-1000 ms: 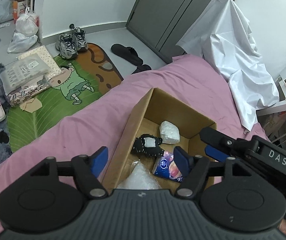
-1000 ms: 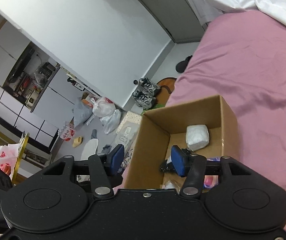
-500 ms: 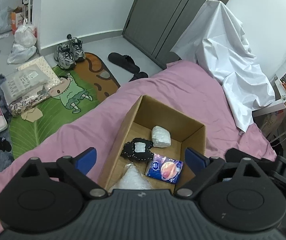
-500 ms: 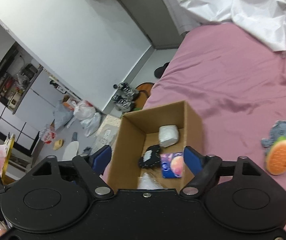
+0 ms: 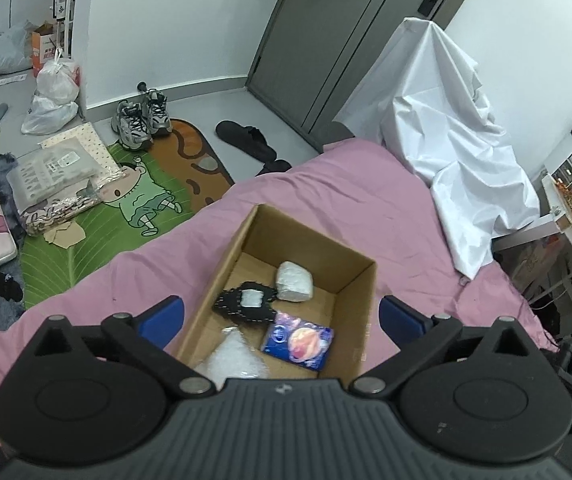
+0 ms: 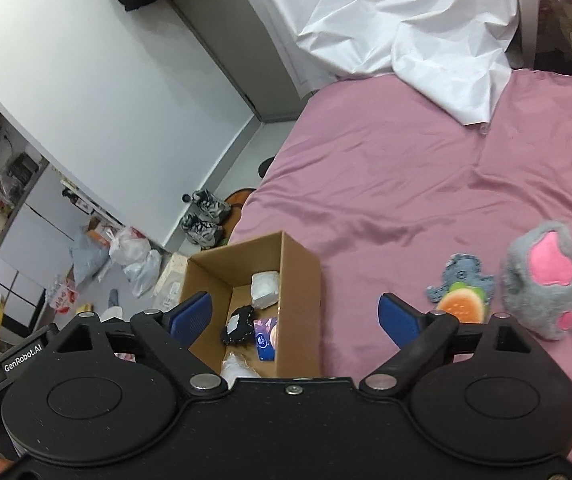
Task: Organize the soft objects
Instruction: 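Move both tools from the box toward the grey plush with the pink heart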
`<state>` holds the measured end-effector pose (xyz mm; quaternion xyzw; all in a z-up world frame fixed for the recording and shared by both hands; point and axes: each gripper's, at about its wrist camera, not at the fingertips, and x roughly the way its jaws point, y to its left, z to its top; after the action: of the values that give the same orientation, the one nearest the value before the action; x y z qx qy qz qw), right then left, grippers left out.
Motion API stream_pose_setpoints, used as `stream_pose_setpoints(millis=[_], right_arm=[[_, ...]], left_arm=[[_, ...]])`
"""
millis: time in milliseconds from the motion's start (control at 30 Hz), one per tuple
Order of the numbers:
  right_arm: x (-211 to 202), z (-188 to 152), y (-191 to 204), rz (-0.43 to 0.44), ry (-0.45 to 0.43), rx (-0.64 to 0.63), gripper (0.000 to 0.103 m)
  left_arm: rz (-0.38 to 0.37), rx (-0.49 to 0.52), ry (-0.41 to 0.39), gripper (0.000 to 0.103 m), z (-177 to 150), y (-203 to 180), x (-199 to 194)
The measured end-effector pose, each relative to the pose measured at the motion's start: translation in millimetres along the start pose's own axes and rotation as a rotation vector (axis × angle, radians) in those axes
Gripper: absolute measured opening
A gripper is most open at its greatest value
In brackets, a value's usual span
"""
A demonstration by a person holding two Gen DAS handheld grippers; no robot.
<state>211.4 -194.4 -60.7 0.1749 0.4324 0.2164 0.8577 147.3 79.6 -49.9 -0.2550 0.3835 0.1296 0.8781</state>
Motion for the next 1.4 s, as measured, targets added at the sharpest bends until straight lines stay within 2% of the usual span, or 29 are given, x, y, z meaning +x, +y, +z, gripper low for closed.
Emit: stream_pose_setpoints(millis=[67,233,433,633,800,1400], right_arm=[[-7,2,-4,0.016,0.003,-0.008,0.095],[-20,5,-13,0.069,0.007,-0.031,0.096],[-35,8,-27,0.089,0.003,-0.027,0.1],[-59,12,-48,0.091,-0.039,-0.044,0.103],[-72,20,-73,0.072,-0.08,-0.005,0.103],[-84,31,-155,0.024,-0.11,0.141,0.103]], left_arm=[[0.002,0.019,-0.014,0.103,-1,-10,-5],[-0.017,0.033,-0.018,0.103,-9,-28,-9],[-0.003,0.092,0.004,0.103,-18,-55,-8],[0.027,0.138,0.025,0.103,-28,-79,-8],[0.034,0.169,0.026,0.103,-35,-99,-7],[-0.006,0.285,0.042,0.101,-62,-169,11]])
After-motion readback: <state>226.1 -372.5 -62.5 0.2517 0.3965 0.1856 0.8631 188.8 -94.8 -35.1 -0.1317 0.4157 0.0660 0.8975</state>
